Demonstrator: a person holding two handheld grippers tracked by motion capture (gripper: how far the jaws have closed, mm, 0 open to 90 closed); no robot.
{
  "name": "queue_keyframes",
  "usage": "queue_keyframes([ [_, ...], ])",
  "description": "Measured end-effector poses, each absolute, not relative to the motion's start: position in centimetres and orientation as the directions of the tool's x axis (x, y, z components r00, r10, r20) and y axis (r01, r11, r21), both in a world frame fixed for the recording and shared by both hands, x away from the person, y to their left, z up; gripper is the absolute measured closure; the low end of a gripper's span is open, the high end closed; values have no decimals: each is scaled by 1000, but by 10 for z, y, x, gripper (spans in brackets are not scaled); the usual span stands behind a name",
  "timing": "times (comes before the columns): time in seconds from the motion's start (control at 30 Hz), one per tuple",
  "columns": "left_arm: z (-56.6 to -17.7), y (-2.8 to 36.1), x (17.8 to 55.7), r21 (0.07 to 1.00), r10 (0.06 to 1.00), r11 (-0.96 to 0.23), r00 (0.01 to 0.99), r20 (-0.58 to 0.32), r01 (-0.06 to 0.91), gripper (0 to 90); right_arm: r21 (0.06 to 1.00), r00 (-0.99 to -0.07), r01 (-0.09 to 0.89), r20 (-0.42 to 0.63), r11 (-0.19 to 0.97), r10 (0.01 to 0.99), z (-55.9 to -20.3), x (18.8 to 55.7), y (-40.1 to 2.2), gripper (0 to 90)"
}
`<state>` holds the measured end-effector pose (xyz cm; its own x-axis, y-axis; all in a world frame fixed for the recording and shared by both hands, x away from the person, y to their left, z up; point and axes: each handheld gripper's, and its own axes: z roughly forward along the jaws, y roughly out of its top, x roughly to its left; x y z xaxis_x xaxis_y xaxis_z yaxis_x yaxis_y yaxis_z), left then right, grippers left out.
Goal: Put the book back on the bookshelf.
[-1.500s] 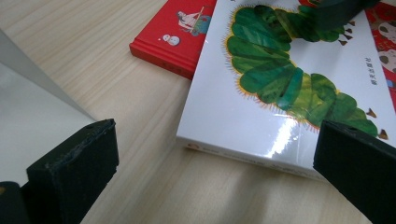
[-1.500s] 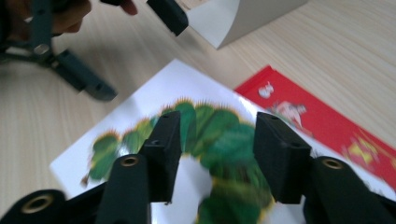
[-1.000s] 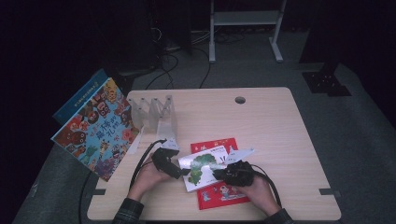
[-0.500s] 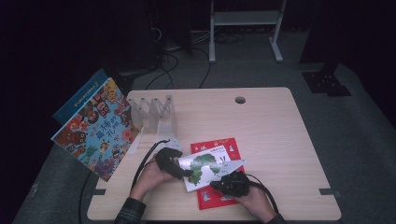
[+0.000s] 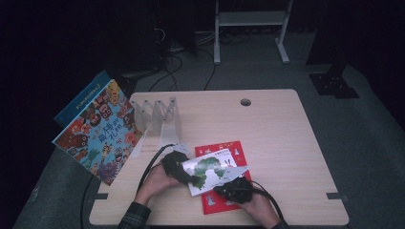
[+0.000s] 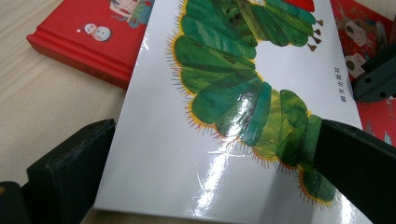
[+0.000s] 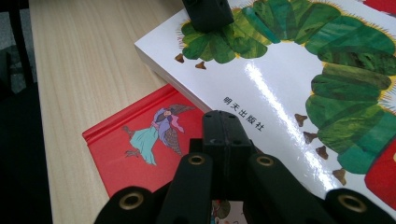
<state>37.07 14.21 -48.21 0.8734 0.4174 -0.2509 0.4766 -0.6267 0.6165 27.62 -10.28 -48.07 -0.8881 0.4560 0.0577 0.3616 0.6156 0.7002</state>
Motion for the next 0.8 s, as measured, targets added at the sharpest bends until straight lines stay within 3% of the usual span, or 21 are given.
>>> queue_keyframes([
  [0.3,-475,145,370,614,435,-614,862,-262,496,0,708,-881,366,55,604,469,-482,278,-103,896],
  [0.8,-441,154,359,722,416,-531,879,-234,443,4,716,-875,376,65,588,481,-483,285,-103,896],
])
